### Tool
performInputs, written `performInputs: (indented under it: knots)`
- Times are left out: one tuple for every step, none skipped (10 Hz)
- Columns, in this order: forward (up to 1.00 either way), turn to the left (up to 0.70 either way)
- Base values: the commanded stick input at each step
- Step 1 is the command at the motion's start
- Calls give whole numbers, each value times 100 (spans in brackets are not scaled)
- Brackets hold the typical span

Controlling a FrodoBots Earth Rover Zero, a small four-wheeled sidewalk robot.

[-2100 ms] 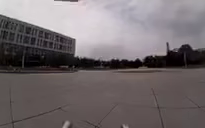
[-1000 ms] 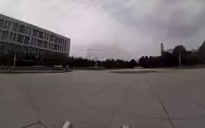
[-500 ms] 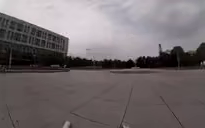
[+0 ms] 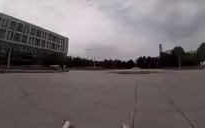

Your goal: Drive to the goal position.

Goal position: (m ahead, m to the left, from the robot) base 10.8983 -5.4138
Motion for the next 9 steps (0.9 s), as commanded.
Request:
performInputs:
  knots:
    - [70, 0]
    - [70, 0]
    - [70, 0]
    - [70, 0]
    - [70, 0]
    - [70, 0]
    - [70, 0]
    - [70, 0]
    - [70, -11]
